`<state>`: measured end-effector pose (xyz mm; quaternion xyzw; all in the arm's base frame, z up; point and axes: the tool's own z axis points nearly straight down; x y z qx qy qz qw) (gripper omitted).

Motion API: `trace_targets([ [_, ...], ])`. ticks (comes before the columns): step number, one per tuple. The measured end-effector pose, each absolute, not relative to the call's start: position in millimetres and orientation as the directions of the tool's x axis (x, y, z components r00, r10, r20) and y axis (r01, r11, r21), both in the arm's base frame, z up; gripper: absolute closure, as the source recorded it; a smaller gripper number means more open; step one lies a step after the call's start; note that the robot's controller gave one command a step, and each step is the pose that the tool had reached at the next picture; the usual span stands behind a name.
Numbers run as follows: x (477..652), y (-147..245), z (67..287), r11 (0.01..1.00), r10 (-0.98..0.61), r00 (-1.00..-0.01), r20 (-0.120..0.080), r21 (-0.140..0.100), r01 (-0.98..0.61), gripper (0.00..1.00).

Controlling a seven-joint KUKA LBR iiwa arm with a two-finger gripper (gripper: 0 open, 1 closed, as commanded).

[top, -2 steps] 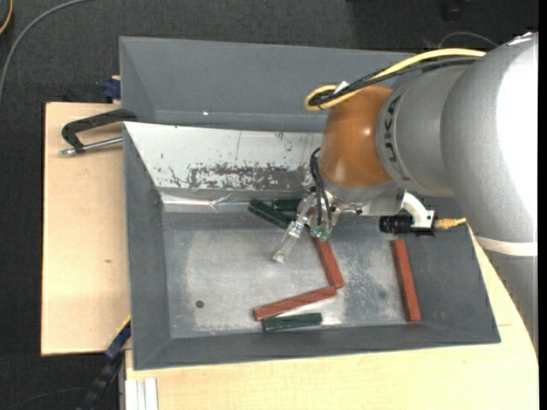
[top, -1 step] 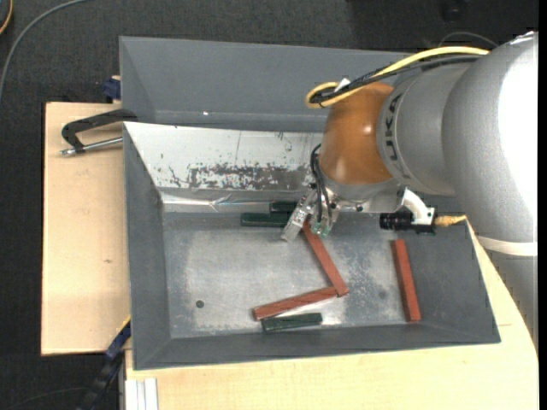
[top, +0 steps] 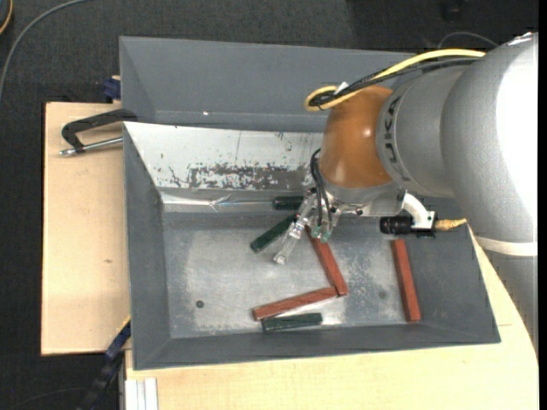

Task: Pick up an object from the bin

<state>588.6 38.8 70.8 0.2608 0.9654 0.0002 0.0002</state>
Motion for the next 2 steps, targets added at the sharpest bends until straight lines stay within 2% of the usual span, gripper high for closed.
trace_targets([
  [1,586.3,81.8,71.2,0.974,0.225,-0.974,-0.001,0.002,0.225,0.0],
  [2,598.0,105.5,73.3,0.986,-0.168,-0.986,-0.003,0.001,-0.168,0.0],
])
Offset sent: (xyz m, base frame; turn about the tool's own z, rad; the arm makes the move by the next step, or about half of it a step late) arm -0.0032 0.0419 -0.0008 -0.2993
